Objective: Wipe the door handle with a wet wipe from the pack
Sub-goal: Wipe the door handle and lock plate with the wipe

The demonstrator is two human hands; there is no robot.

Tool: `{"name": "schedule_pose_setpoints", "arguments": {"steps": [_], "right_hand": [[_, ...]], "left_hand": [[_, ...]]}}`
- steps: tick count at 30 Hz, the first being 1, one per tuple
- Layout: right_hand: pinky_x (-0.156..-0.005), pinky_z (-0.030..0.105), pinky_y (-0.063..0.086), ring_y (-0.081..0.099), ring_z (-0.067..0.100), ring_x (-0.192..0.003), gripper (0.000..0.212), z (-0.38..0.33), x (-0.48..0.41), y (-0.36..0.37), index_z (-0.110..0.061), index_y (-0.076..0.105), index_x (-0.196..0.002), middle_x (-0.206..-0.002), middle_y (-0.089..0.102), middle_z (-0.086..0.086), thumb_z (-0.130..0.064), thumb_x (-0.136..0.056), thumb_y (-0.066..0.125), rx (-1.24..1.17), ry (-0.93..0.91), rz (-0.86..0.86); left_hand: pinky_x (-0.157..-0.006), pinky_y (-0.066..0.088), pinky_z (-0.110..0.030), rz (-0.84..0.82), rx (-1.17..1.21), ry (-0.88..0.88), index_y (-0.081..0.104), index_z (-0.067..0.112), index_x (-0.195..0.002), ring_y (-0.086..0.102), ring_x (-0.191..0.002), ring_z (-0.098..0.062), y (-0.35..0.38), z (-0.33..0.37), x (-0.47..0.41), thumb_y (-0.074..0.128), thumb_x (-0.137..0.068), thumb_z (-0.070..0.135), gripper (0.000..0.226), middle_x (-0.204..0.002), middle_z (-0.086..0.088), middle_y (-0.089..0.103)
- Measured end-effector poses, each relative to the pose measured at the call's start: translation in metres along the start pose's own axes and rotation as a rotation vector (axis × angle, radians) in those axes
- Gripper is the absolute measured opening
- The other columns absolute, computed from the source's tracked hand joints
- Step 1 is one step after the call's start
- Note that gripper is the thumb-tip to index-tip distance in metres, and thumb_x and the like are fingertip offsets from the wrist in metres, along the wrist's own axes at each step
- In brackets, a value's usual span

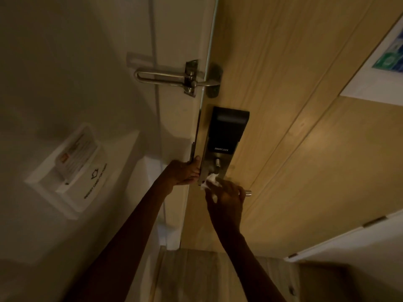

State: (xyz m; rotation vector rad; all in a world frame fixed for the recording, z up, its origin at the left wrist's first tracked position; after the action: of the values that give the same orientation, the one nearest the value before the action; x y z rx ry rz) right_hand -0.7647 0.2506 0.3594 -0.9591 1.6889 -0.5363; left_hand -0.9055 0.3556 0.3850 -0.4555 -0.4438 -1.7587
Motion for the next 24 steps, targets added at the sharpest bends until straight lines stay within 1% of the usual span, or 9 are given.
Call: {"name": "schedule_pose_setpoints", "arguments": {"steps": [3, 5, 8, 11, 14, 16, 19, 22, 24], "right_hand": [[-0.098, 0.042, 0.04, 0.064, 0.025, -0.112, 0.025, 0.003, -0.005, 0.0, -0.021, 0.073, -0.113, -0.117, 0.072, 0.0, -0.029, -0.089, 0.07, 0.049, -0.038, -0.045], [-0.102, 0.04, 0.035, 0.061, 0.022, -0.115, 0.027, 0.004, -0.014, 0.0, -0.022, 0.072, -0.114, -0.117, 0.072, -0.002, -0.037, -0.095, 0.059, 0.039, 0.017, -0.12], [-0.102, 0.034, 0.028, 0.061, 0.015, -0.11, 0.028, 0.004, -0.02, -0.004, -0.028, 0.073, -0.106, -0.107, 0.073, -0.007, -0.042, -0.097, 0.051, 0.041, 0.066, -0.175], [-0.089, 0.033, 0.029, 0.064, 0.018, -0.081, 0.024, 0.02, -0.02, -0.02, -0.023, 0.074, -0.08, -0.076, 0.072, -0.002, -0.036, -0.094, 0.06, -0.007, 0.118, -0.1], [-0.085, 0.039, 0.043, 0.065, 0.021, -0.074, 0.024, 0.053, -0.025, -0.031, -0.018, 0.074, -0.075, -0.075, 0.072, 0.002, -0.032, -0.092, 0.065, -0.1, 0.192, -0.1], [-0.077, 0.041, 0.053, 0.07, 0.024, -0.077, 0.017, 0.072, -0.019, -0.034, -0.013, 0.076, -0.082, -0.083, 0.075, 0.007, -0.027, -0.089, 0.071, -0.228, 0.323, -0.006], [-0.077, 0.035, 0.054, 0.07, 0.026, -0.088, 0.013, 0.088, 0.008, -0.025, -0.011, 0.077, -0.095, -0.091, 0.075, 0.012, -0.019, -0.092, 0.067, -0.546, 0.779, 0.08], [-0.08, 0.031, 0.046, 0.063, 0.025, -0.094, 0.019, 0.076, 0.032, -0.002, -0.011, 0.068, -0.112, -0.104, 0.069, 0.014, -0.013, -0.097, 0.057, -0.998, 1.159, -0.105], [-0.089, 0.034, 0.045, 0.061, 0.026, -0.104, 0.024, 0.058, 0.037, 0.013, -0.005, 0.061, -0.119, -0.111, 0.065, 0.011, -0.015, -0.099, 0.052, -1.213, 1.222, -0.213]], "left_hand": [[-0.078, 0.056, -0.026, 0.023, -0.025, 0.021, 0.064, -0.003, -0.097, 0.067, -0.086, -0.02, 0.0, -0.002, -0.003, 0.053, -0.092, 0.048, 0.053, -0.096, -0.017, 0.069], [-0.086, 0.058, -0.033, 0.08, -0.096, 0.079, 0.069, 0.001, -0.097, 0.072, -0.09, -0.02, 0.0, -0.003, -0.002, 0.059, -0.086, 0.055, 0.057, -0.1, -0.015, 0.074], [-0.08, 0.06, -0.029, 0.091, -0.11, 0.112, 0.073, 0.003, -0.097, 0.074, -0.085, -0.016, -0.002, -0.005, -0.001, 0.061, -0.082, 0.059, 0.059, -0.097, -0.012, 0.076], [-0.081, 0.059, -0.028, 0.084, -0.135, 0.13, 0.073, 0.004, -0.098, 0.074, -0.084, -0.014, -0.002, -0.006, 0.0, 0.06, -0.083, 0.06, 0.06, -0.097, -0.01, 0.077], [-0.084, 0.058, -0.029, 0.104, -0.188, 0.159, 0.073, 0.006, -0.093, 0.074, -0.088, -0.018, -0.001, -0.006, 0.002, 0.056, -0.085, 0.06, 0.058, -0.097, -0.011, 0.077], [-0.078, 0.059, -0.024, 0.1, -0.194, 0.168, 0.073, 0.007, -0.093, 0.074, -0.085, -0.015, -0.001, -0.005, 0.002, 0.055, -0.085, 0.06, 0.057, -0.098, -0.011, 0.076], [-0.076, 0.058, -0.023, 0.089, -0.211, 0.178, 0.073, 0.005, -0.099, 0.074, -0.086, -0.015, -0.002, -0.005, 0.002, 0.053, -0.086, 0.06, 0.06, -0.098, -0.01, 0.076], [-0.07, 0.058, -0.021, 0.075, -0.16, 0.152, 0.07, 0.001, -0.105, 0.073, -0.088, -0.017, -0.003, -0.004, 0.001, 0.056, -0.086, 0.057, 0.061, -0.098, -0.012, 0.076], [-0.069, 0.059, -0.021, 0.077, -0.132, 0.141, 0.068, -0.002, -0.107, 0.073, -0.088, -0.019, -0.004, -0.005, 0.001, 0.059, -0.087, 0.053, 0.059, -0.099, -0.014, 0.075]]}}
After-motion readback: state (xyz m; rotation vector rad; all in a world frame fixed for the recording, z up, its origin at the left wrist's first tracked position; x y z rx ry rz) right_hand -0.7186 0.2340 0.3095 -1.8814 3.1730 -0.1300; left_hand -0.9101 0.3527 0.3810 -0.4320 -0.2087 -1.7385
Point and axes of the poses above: each hand's wrist, its own x-axis away from the middle knuckle, its own y-axis out of the palm, z = x × y, the point moved 2 cm from there along -x, towards the middle knuckle
